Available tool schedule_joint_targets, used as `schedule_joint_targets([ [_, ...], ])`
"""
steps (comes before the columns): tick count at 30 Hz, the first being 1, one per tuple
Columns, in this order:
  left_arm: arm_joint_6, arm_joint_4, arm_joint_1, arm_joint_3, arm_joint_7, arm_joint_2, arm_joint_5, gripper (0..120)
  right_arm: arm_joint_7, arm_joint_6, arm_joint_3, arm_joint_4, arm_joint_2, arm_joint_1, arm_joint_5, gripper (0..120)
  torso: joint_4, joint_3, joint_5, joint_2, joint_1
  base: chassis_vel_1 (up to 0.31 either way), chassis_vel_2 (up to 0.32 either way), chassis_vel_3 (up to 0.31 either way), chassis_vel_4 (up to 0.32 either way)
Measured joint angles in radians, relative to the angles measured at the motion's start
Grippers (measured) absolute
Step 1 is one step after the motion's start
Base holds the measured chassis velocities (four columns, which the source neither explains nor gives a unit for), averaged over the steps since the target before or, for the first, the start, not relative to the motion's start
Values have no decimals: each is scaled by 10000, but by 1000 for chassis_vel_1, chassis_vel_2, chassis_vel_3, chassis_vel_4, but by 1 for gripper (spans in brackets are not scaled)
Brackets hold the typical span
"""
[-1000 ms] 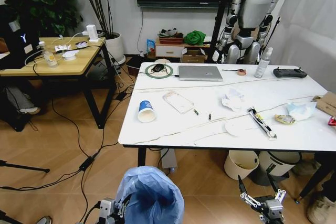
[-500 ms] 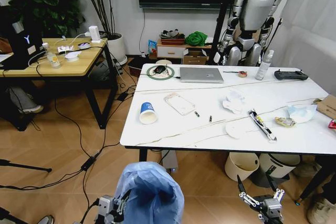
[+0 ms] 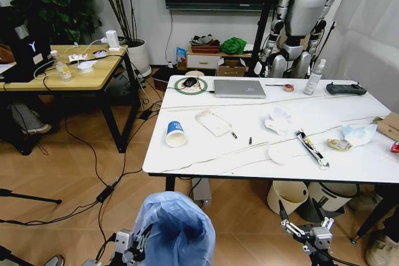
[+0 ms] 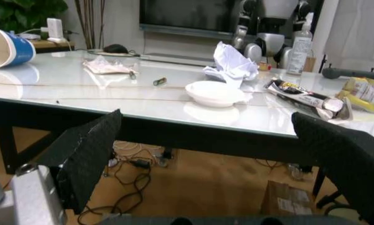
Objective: Pick up the trash bin and place the trash from the table into it.
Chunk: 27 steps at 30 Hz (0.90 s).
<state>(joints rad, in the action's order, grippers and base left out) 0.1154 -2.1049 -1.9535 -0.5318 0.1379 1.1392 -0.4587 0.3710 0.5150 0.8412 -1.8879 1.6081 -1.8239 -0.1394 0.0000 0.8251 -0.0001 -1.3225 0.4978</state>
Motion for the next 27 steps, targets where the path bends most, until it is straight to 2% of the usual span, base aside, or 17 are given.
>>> schedule_joint_targets([
  [5,271,-20,13,-15,7,-47,33,0,-359,122,-102,-234,-59,-113,-342,100,-3,-8,1,14,-6,0,0,0,0],
  [8,405,-11,-74,-114,-96,-31,62,0,-462,-317,-276,-552,-683,-28,-905,100,-2,-13,2,24,-11,0,0,0,0],
  [9,405,-11,-74,-114,-96,-31,62,0,-462,-317,-276,-552,-683,-28,-905,100,-2,-13,2,24,-11,0,0,0,0],
  [12,442,-23,-209,-286,-118,7,61,0,-1086,-1287,-647,-1110,-1423,146,-1492,100,-1,-17,0,30,-14,0,0,0,0],
  [15,449,-205,-297,-498,-132,53,2,0,-2955,-2783,-1313,-1941,-2310,602,-2016,100,2,-20,1,36,-16,0,0,0,0],
  [16,449,-205,-297,-498,-132,53,2,0,-2955,-2783,-1313,-1941,-2310,602,-2016,100,2,-20,1,36,-16,0,0,0,0],
  [18,479,-323,-325,-593,-140,53,-88,0,-2458,-3192,-1505,-2038,-2642,1026,-3379,100,-2,-22,1,40,-17,0,0,0,0],
  [20,479,-400,-416,-696,-148,137,-109,0,-2266,-3549,-1588,-1952,-2880,1488,-4060,100,1,-23,3,43,-17,0,0,0,0],
  [22,477,-418,-453,-715,-147,183,-110,0,-2177,-3568,-1575,-1874,-2916,1604,-4035,100,1,-24,3,45,-18,0,0,0,0],
  [27,418,-450,-583,-651,-143,429,9,0,-1806,-3462,-1286,-1399,-3009,1836,-2165,100,-1,-27,4,50,-22,0,0,0,0],
])
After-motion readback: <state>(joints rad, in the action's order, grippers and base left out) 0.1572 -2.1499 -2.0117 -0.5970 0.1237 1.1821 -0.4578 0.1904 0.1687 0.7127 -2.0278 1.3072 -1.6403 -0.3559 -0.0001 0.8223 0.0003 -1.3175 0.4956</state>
